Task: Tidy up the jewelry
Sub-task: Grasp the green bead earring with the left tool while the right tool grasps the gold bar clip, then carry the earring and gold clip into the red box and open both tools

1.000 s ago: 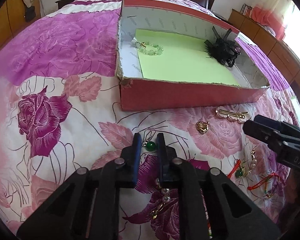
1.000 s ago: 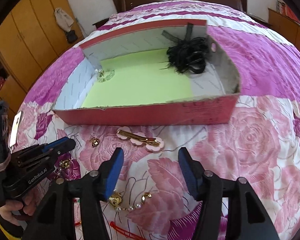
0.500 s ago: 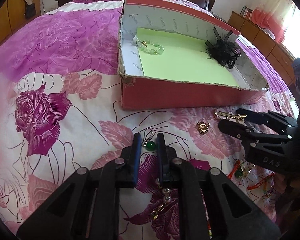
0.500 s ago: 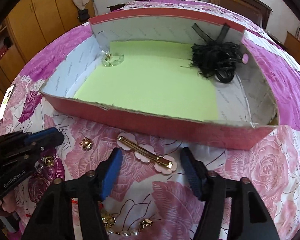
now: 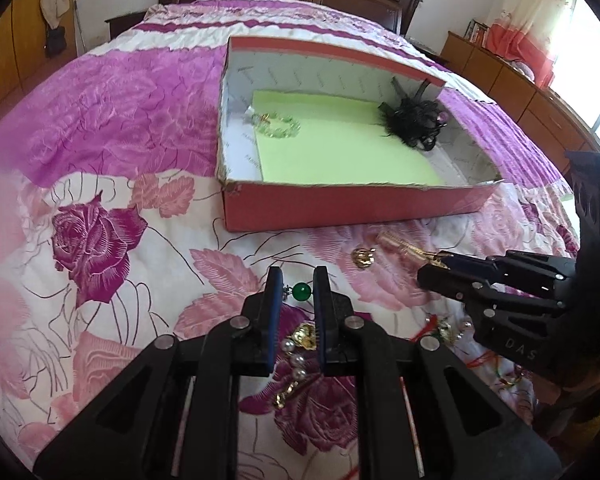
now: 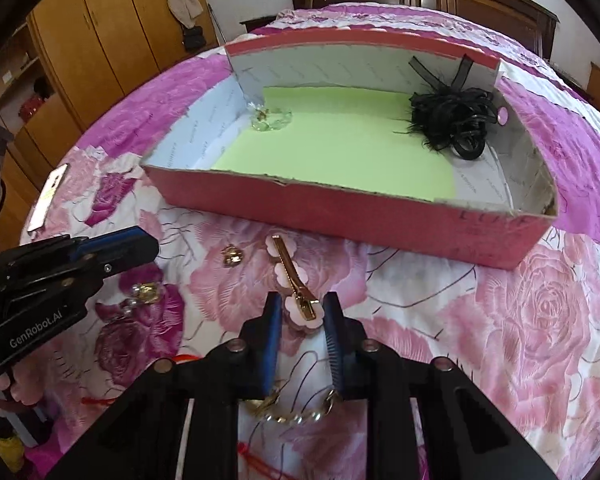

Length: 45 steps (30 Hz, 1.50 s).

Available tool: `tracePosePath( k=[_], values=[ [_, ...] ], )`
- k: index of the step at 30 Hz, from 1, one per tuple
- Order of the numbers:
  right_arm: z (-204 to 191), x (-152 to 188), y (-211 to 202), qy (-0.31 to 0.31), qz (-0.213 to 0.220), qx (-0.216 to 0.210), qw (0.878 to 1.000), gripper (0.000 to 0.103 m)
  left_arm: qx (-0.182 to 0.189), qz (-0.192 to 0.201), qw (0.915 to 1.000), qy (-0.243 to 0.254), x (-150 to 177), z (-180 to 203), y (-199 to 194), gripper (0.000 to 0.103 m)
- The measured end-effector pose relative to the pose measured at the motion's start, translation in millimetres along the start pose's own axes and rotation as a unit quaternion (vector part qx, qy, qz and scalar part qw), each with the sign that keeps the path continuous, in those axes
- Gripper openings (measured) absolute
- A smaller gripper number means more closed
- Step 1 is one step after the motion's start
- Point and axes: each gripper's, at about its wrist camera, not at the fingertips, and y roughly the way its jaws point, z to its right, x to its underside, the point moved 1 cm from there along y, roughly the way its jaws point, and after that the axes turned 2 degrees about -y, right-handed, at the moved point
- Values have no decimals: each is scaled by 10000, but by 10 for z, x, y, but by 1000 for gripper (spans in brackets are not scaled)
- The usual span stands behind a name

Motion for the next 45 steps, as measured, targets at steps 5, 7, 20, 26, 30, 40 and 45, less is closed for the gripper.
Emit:
tracePosePath(
  k=[5,7,20,26,30,40,45],
  values=[
    [-54,59,-150,5,167,-118,9998,23,10,145,9999,58,-2,61,-130,7],
    [-67,70,-223,10,235,-136,9996,23,46,215,9997,75,-14,80,-197,7],
    [29,72,-771,332,877,-228,9953,23,242,744,9967,204,-324,172,-602,7],
    [115,-16,-955,455,1166,-154,9920,23,197,900,9953,296,-517,180,-649,7],
    [222,-112,-1012,530,1290,-48,9902,23,126,974,9945,353,-654,203,-602,7],
    [605,-415,-897,733,1329,343,9878,23,74,908,9953,317,-921,233,-240,7],
    [797,-550,-692,802,1204,602,9876,23,23,673,9974,261,-977,222,74,7]
  ],
)
